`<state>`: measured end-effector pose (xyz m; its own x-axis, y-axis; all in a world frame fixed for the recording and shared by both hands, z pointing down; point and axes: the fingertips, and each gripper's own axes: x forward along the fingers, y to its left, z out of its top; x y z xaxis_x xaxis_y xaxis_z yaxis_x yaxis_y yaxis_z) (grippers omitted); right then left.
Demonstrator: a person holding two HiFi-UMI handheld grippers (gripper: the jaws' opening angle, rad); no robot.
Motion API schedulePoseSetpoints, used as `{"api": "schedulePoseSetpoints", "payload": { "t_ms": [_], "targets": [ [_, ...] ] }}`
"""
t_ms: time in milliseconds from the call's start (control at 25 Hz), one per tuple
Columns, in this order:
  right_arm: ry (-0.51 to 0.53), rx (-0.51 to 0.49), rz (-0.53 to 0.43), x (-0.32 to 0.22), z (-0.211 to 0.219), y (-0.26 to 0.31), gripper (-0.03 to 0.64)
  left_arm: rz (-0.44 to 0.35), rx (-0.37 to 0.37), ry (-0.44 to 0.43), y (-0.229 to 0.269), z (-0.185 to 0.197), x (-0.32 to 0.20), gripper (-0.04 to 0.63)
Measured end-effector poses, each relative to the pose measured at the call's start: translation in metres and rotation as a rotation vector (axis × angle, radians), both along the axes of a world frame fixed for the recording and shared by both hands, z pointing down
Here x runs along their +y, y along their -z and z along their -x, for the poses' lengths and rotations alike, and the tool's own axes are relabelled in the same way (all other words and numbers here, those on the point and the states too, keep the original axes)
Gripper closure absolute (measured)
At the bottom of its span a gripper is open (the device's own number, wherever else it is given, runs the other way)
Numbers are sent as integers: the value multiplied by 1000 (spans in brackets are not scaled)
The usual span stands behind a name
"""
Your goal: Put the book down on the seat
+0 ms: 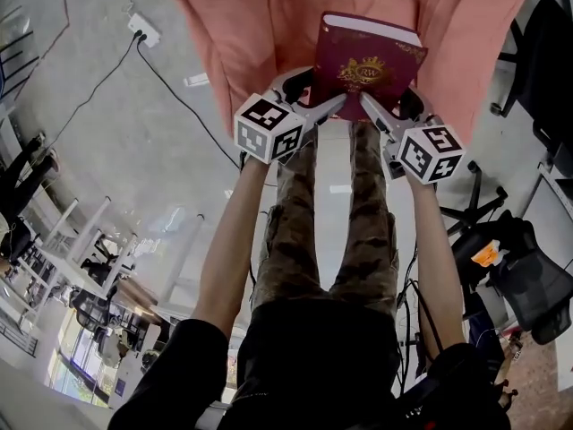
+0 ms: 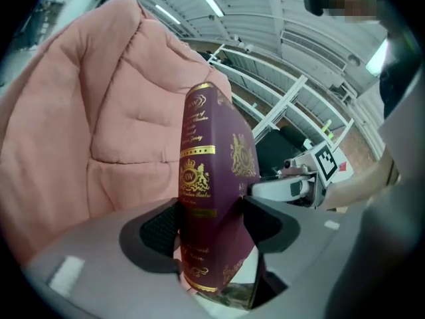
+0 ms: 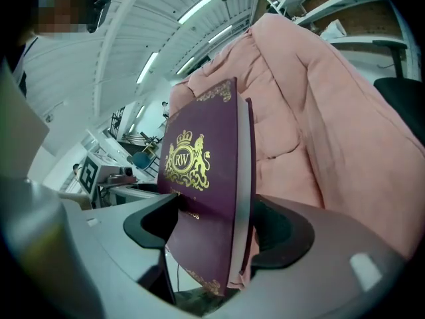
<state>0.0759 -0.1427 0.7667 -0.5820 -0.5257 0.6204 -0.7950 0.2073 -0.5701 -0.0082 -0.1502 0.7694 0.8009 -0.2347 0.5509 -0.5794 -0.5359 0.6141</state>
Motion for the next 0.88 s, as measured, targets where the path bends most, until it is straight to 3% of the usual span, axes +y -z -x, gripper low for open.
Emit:
{"api": "schedulePoseSetpoints", "payload": {
  "t_ms": [400,880],
  "targets": [
    [54,26,28,24,5,-44,255,16,-57,41,-44,4,28,308],
    [14,11,71,-21,4,-72,253,77,-16,171,-71,7,-13,305]
  ]
}}
